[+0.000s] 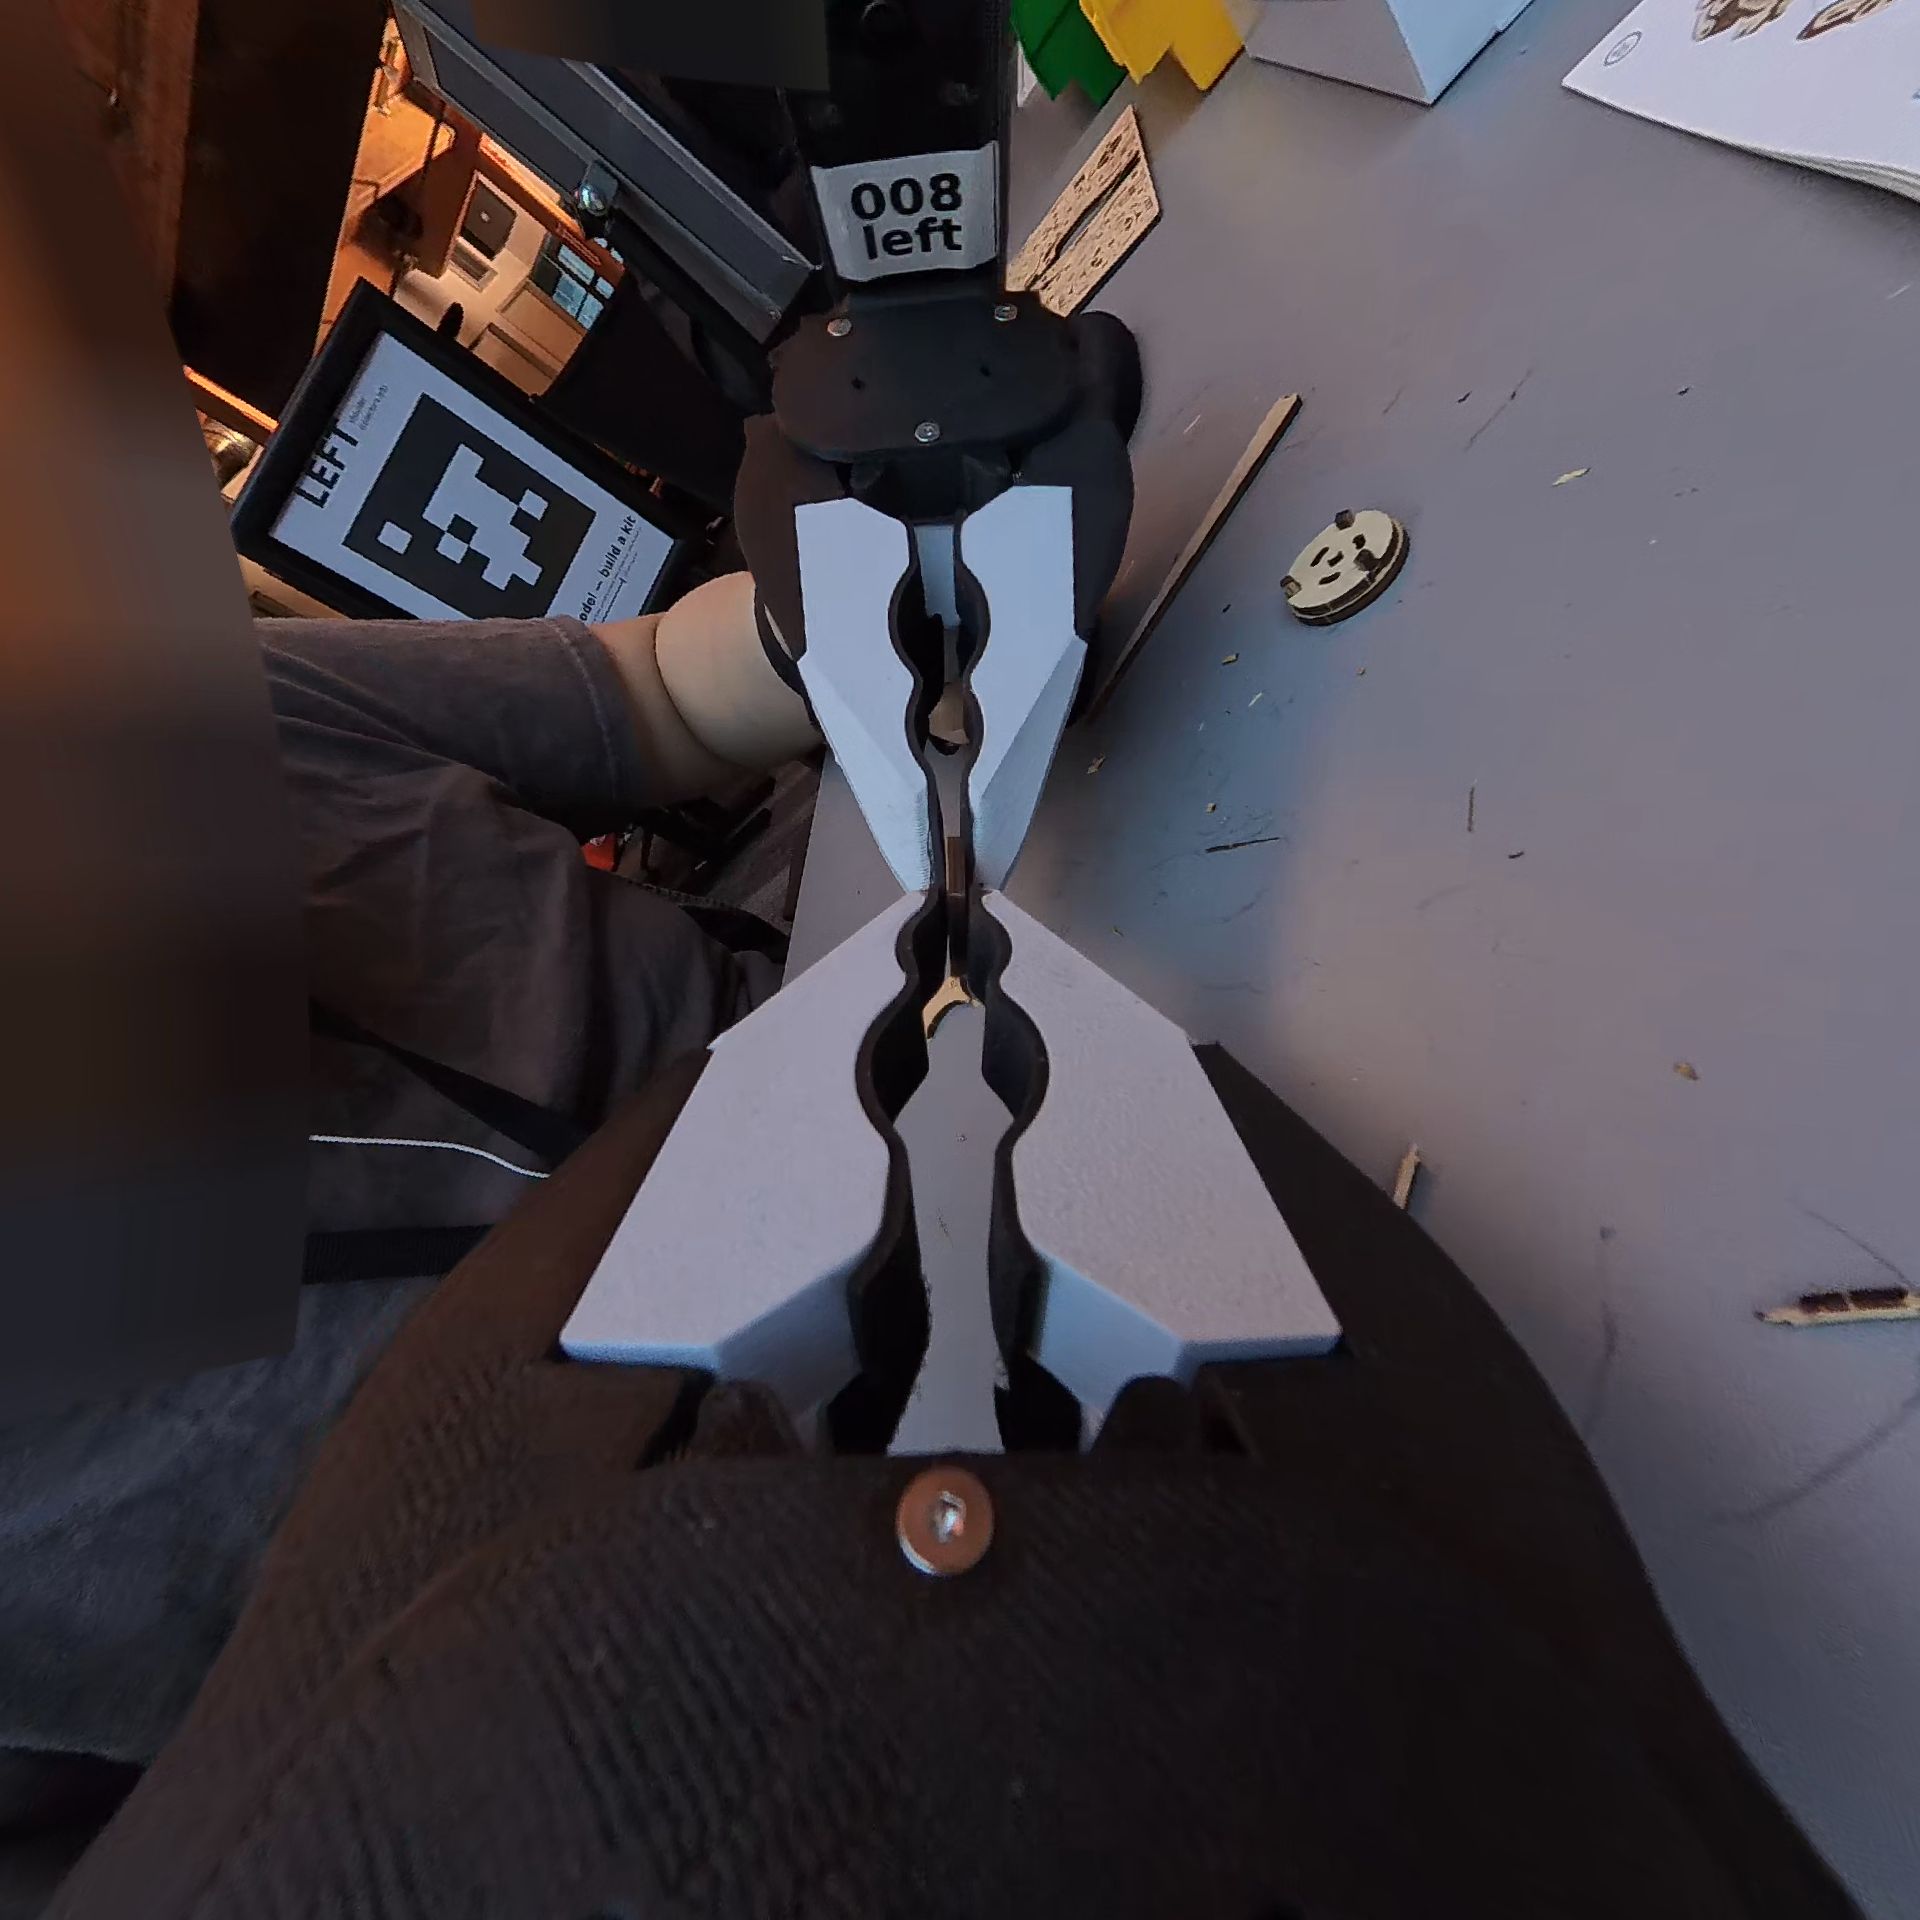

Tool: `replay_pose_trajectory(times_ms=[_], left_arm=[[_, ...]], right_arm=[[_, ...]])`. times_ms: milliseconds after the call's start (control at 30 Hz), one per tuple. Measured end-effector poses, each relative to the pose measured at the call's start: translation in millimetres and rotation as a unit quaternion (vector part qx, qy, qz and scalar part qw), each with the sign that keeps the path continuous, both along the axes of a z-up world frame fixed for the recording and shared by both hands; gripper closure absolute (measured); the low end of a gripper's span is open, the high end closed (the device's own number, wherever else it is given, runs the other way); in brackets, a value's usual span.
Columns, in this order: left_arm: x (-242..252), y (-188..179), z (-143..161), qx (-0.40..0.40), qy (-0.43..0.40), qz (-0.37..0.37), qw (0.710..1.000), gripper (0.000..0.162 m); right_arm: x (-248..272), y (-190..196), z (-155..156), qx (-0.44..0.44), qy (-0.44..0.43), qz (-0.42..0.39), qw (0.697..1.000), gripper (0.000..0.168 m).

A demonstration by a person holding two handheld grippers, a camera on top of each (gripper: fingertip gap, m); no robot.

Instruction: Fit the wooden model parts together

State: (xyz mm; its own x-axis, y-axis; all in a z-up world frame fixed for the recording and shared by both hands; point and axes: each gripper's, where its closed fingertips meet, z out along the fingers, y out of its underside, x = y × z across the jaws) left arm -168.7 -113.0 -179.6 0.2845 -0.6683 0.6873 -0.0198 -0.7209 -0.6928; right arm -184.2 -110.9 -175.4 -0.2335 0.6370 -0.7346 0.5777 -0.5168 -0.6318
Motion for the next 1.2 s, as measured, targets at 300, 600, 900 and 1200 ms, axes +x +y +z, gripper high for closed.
replay_pose_trajectory(times_ms=[300, 600, 900, 1200], left_arm=[[-0.6, 2.1, -0.4, -0.008, -0.005, 0.006, 1.000, 0.162], [-2.7, 5.1, -12.7, -0.015, 0.038, 0.030, 0.999, 0.162], [-4.1, 7.3, -18.8, -0.032, 0.051, 0.039, 0.997, 0.162], [-5.2, 9.5, -25.1, -0.041, 0.070, 0.047, 0.996, 0.162]], right_arm=[[-1.1, 2.6, -0.7, 0.011, 0.000, -0.011, 1.000, 0.167], [-3.2, 6.0, -13.1, 0.025, -0.033, -0.024, 0.999, 0.166], [-4.6, 8.1, -19.5, 0.046, -0.047, -0.034, 0.997, 0.166], [-5.5, 10.5, -25.7, 0.062, -0.064, -0.046, 0.995, 0.165]])
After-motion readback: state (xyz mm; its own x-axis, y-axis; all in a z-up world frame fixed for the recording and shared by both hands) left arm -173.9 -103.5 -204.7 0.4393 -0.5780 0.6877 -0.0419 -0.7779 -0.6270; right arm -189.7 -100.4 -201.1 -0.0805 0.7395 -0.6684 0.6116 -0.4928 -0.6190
